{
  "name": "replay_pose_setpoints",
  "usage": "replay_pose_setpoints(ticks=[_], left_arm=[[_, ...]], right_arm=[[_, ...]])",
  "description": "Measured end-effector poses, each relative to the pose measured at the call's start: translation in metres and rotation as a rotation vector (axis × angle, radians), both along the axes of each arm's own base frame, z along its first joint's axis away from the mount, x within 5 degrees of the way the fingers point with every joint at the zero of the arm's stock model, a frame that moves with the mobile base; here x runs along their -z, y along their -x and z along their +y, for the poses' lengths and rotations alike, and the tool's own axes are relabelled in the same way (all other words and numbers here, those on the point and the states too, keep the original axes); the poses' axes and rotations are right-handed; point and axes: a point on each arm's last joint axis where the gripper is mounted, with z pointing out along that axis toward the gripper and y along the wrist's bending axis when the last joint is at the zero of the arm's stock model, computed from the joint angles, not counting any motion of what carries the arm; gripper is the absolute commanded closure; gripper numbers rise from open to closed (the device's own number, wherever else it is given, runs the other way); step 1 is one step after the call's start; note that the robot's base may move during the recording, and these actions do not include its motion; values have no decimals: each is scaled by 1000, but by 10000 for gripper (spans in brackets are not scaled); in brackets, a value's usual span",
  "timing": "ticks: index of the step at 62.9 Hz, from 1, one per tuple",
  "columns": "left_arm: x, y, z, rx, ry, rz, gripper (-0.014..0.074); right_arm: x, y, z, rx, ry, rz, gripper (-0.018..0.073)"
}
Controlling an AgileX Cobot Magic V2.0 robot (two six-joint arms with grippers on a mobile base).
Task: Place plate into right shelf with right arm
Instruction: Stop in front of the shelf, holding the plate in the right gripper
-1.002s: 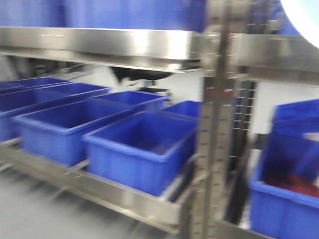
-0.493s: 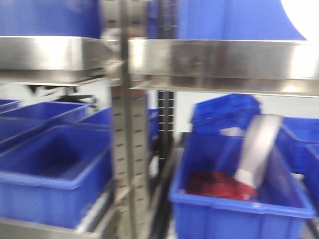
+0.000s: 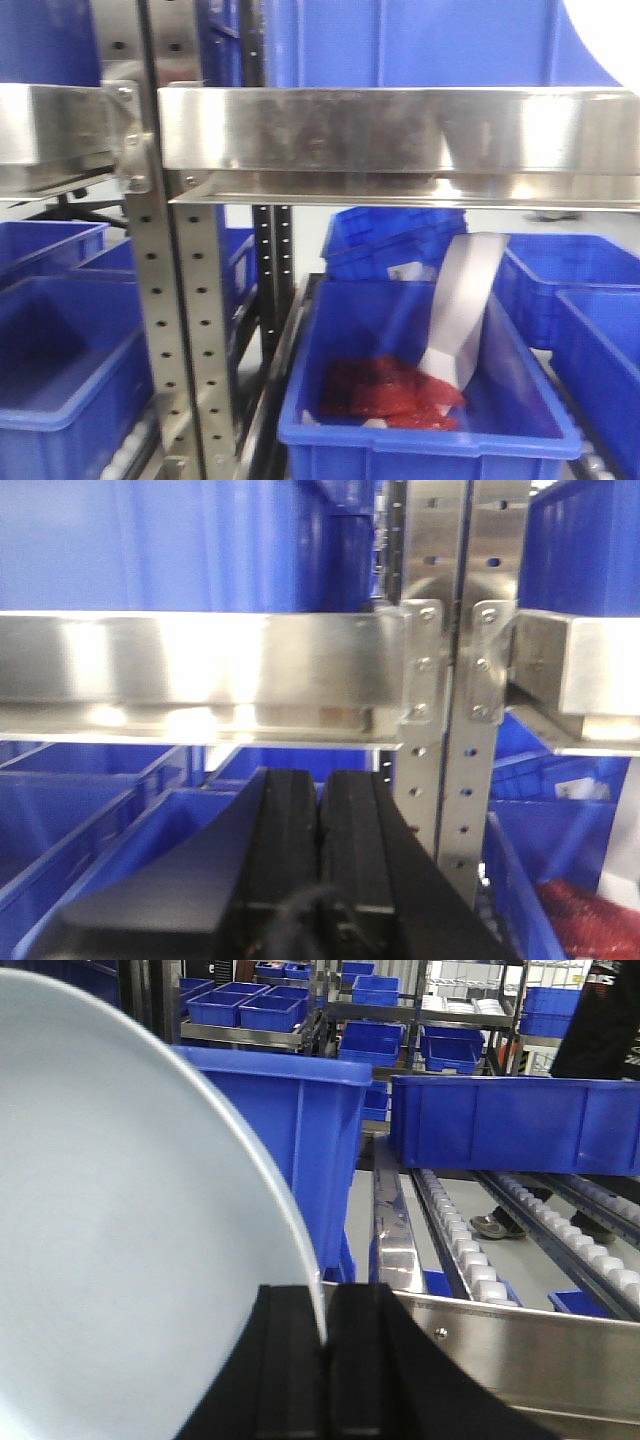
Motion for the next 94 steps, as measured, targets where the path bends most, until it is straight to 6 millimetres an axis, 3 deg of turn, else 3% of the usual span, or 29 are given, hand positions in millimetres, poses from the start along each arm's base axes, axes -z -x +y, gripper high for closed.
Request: replay_pose_setpoints(ticks=[94], left_arm=[[0, 0, 0, 0, 0, 0, 643]], right_arm=[[0, 0, 0, 0, 0, 0, 507]])
